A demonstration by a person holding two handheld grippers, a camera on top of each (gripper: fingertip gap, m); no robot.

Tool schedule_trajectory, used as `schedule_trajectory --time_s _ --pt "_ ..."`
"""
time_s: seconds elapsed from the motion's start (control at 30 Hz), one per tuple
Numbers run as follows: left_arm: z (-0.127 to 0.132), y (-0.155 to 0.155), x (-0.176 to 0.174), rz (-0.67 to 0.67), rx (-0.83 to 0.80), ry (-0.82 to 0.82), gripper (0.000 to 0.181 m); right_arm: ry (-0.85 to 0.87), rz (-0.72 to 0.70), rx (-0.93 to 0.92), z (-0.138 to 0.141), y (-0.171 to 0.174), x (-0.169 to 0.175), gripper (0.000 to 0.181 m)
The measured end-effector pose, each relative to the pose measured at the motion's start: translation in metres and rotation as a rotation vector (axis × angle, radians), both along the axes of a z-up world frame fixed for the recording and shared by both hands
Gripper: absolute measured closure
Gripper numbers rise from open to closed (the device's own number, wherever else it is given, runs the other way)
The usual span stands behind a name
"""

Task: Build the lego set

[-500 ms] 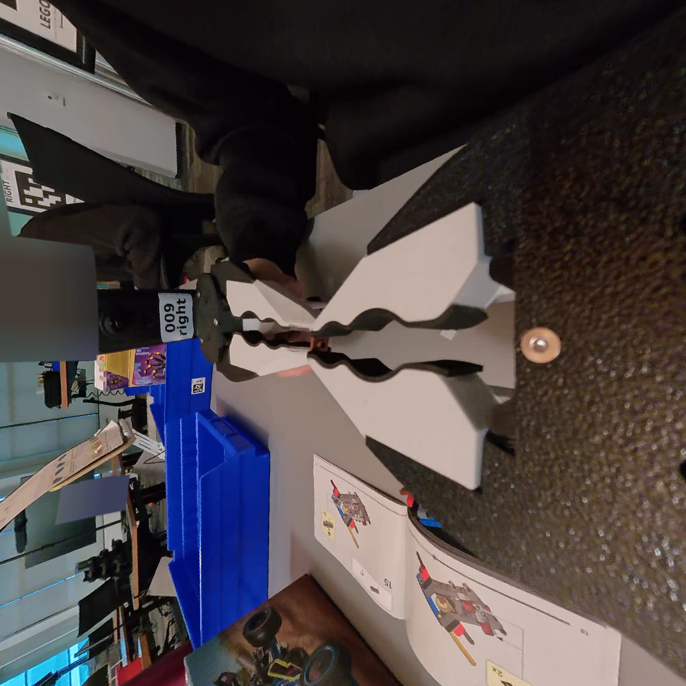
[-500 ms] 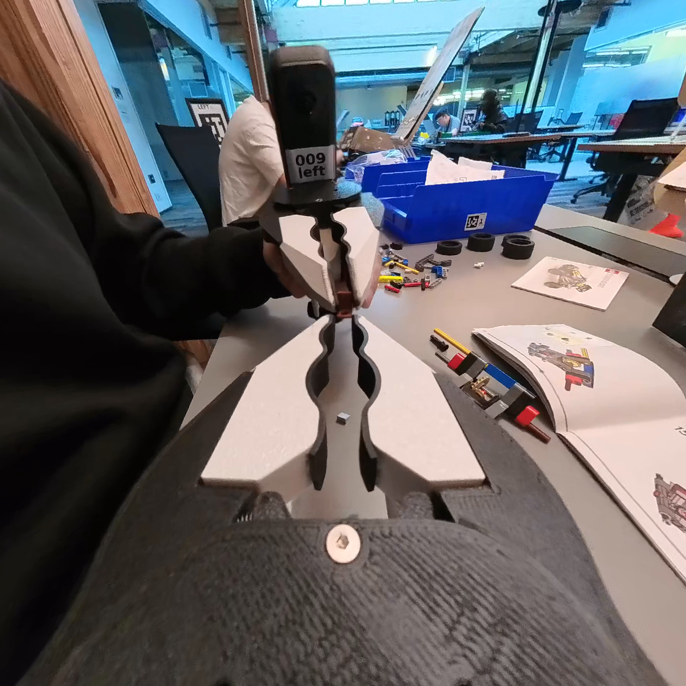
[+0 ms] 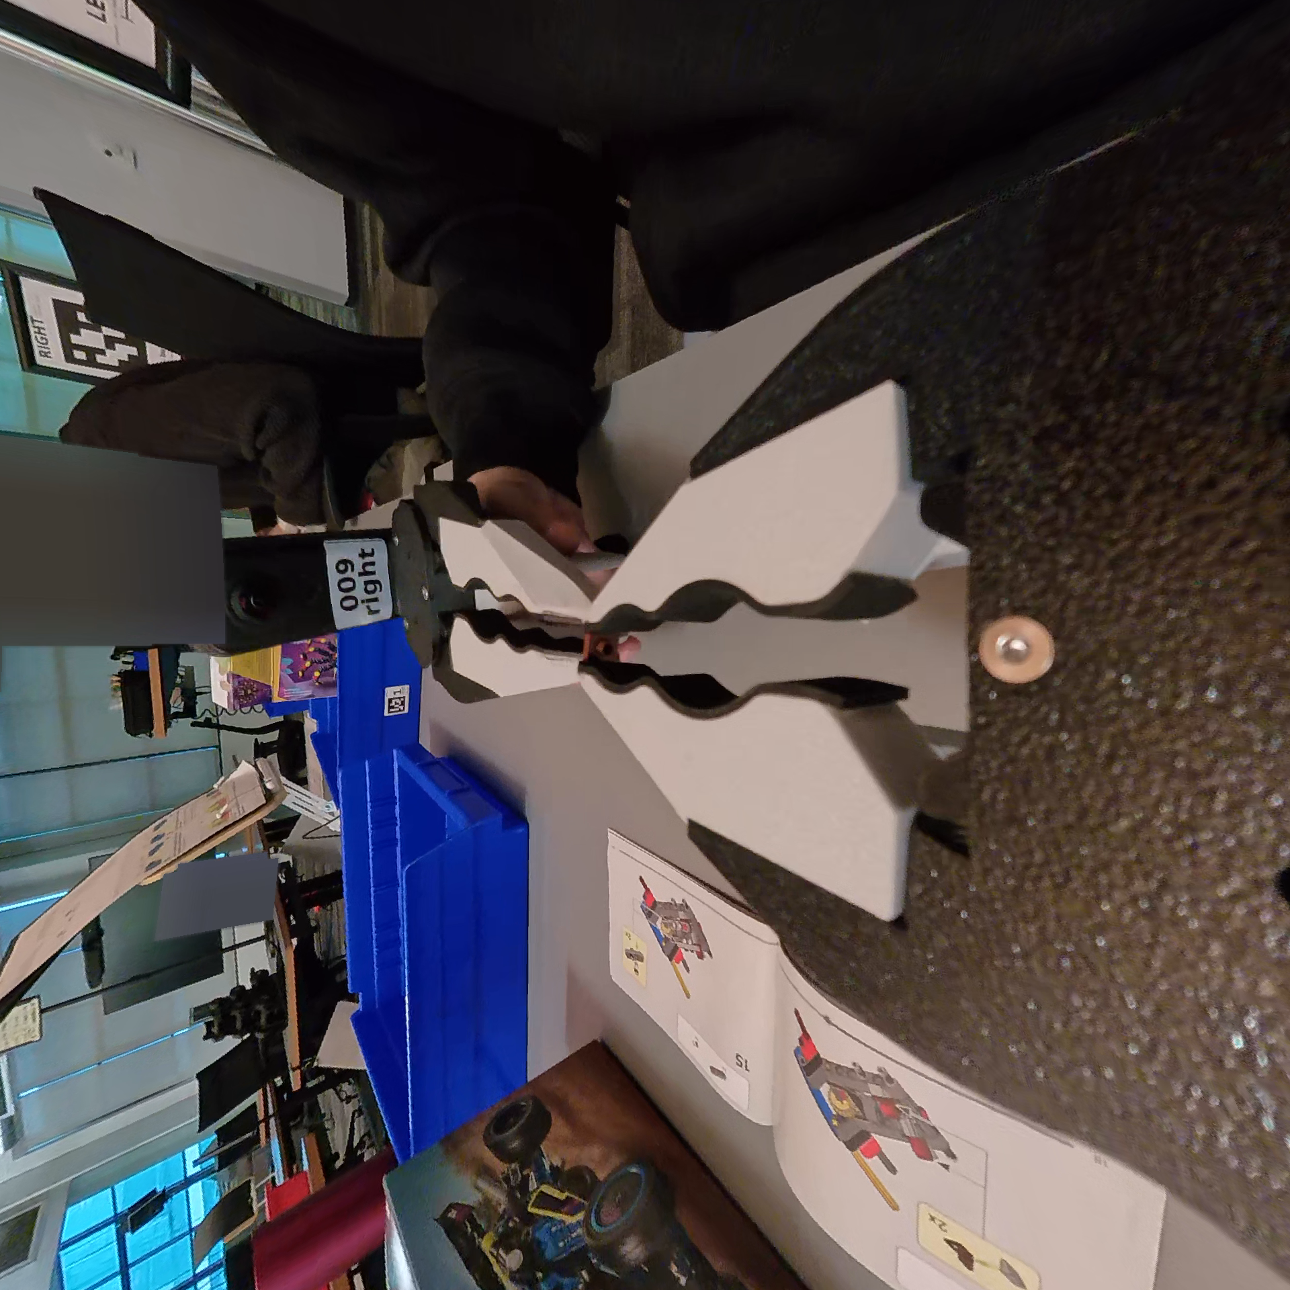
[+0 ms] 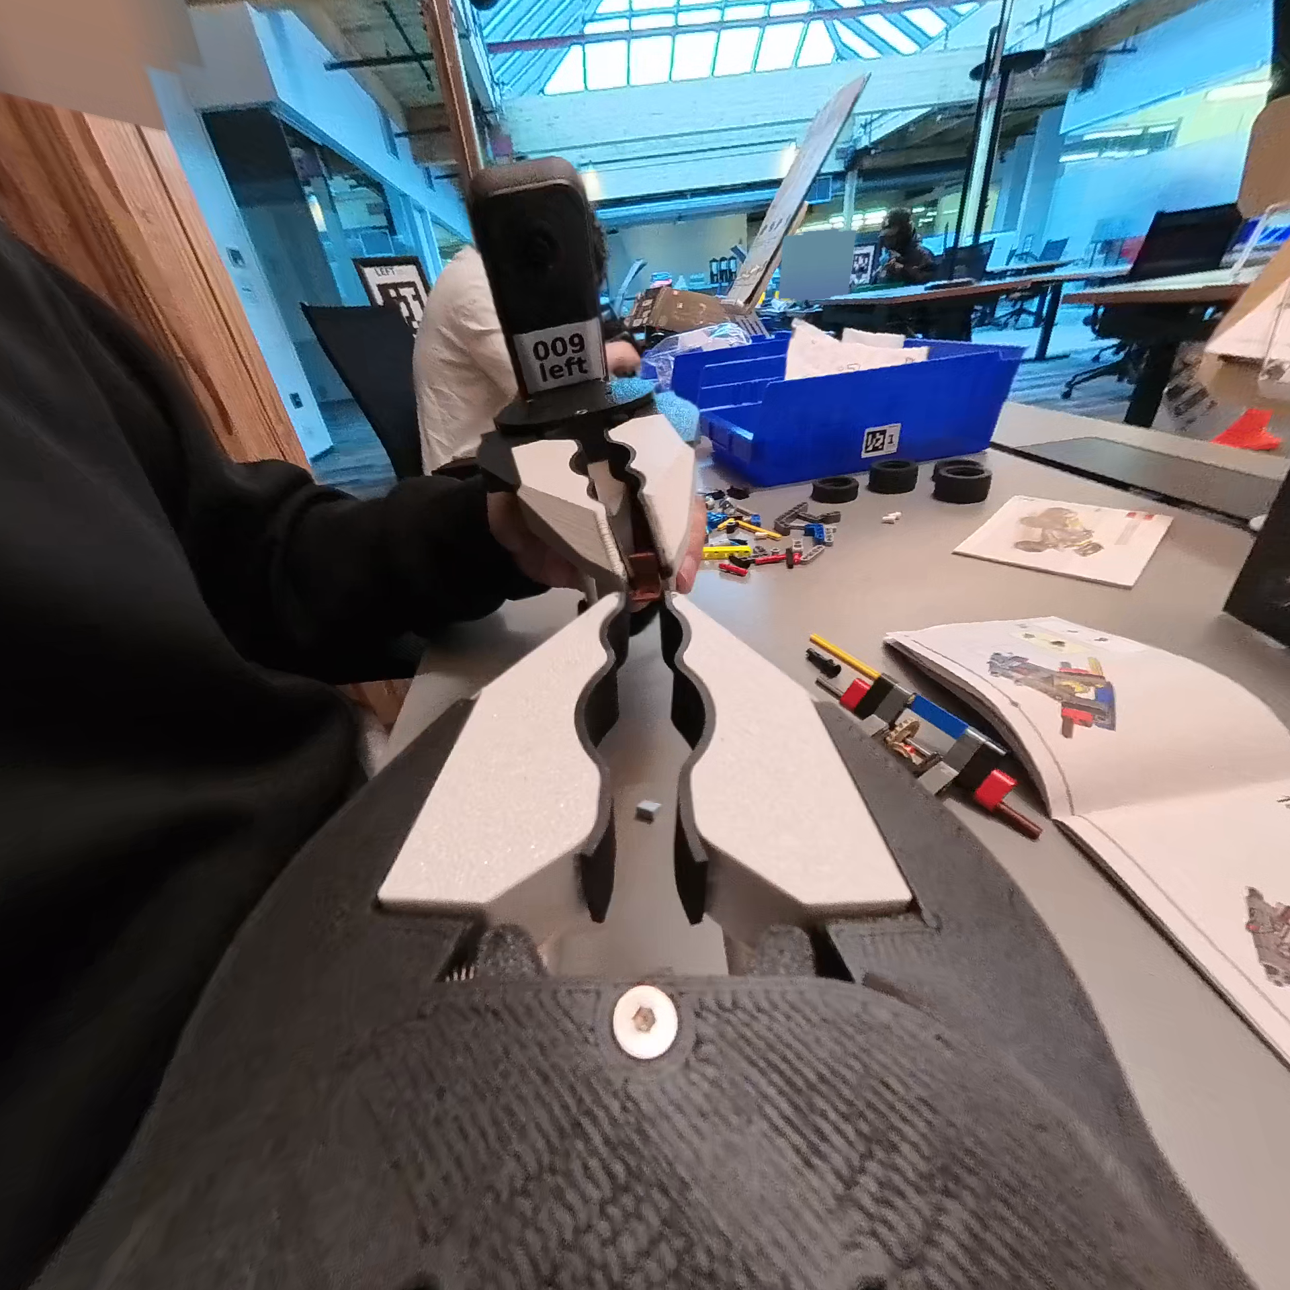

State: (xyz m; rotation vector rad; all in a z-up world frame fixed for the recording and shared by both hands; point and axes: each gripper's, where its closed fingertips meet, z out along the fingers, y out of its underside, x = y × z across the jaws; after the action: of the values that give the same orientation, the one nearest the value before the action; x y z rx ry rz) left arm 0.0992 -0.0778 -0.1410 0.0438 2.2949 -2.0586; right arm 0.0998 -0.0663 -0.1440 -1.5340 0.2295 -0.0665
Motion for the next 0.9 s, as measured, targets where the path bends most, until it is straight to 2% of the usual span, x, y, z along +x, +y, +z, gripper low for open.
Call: schedule_trajectory --time_s 0.4,0.53,0.67,0.9 --pt "-0.0031 0.0002 -0.0001 -0.001 0.033 -0.004 0.176 -0.09 -0.029 -0.057 -0.0034 0.0001 0.0008 0.176" --pt "-0.0021 0.0035 -0.0008 0.001 0.045 0.011 0.163 -0.072 -0.037 -0.028 -0.0017 -0.0028 0.0034 0.176" --pt "0.0014 0.007 0.0016 0.008 0.042 0.049 0.163 -0.083 -0.033 -0.029 -0.0027 -0.004 0.0034 0.176" --pt "-0.003 0.0046 -0.005 -0.039 0.099 0.036 0.174 -0.09 0.005 -0.047 -0.0056 -0.0005 -0.0031 0.176"
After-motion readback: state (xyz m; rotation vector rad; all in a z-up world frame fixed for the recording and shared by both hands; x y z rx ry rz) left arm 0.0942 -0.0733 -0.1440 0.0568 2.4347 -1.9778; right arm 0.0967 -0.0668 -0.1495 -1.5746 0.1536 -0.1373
